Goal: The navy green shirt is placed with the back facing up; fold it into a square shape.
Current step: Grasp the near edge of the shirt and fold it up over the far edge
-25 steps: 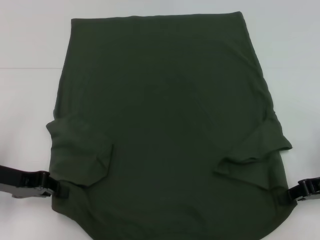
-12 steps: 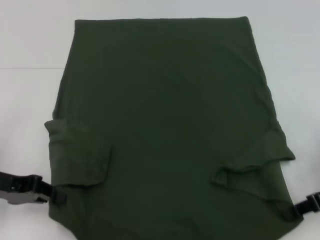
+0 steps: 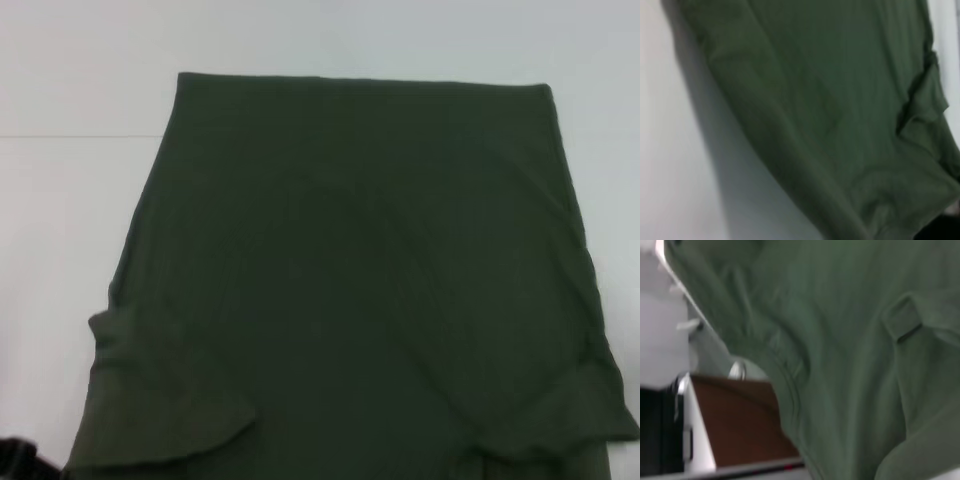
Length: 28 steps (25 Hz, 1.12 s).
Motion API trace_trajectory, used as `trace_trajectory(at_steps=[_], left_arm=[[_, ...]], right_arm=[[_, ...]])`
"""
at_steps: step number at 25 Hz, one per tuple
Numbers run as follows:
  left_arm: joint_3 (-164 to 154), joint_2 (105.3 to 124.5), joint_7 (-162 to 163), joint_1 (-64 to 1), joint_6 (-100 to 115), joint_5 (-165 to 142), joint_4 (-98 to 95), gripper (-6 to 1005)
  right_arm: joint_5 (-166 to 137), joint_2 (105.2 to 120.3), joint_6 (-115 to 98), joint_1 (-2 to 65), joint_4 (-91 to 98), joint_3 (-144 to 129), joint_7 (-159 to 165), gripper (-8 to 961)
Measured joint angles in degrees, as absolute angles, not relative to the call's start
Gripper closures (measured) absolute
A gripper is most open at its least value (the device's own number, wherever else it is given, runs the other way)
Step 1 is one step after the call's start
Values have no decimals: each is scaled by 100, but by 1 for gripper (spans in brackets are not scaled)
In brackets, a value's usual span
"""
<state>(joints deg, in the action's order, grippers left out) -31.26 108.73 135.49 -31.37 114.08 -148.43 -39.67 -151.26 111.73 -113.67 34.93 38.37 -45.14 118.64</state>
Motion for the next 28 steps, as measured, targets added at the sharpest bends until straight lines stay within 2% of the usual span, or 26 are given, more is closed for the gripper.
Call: trace_trajectory(at_steps=[14,18,24,28], left_arm=[[-3142,10873,13026,-3195,11728,-14753,-3772,979],[-2912,10860,12970,-3239,11681,-14175,-3783,979],[-2041,10779,12972,-3361,11200,-13830,-3836,980],[-1434,10776,13013,-3372,10711,-13598,-3806,980]], right_arm=[[-15002,11218,-11372,3543,3647,-4598,11696,891],[-14587,11116,-11373,3548,3646,-4143,11750,891],[-14031,10849,-11298,3551,3700,-2935,11972,891],[-13774,10731,-10996,3510,3708,-2338,11988,891]])
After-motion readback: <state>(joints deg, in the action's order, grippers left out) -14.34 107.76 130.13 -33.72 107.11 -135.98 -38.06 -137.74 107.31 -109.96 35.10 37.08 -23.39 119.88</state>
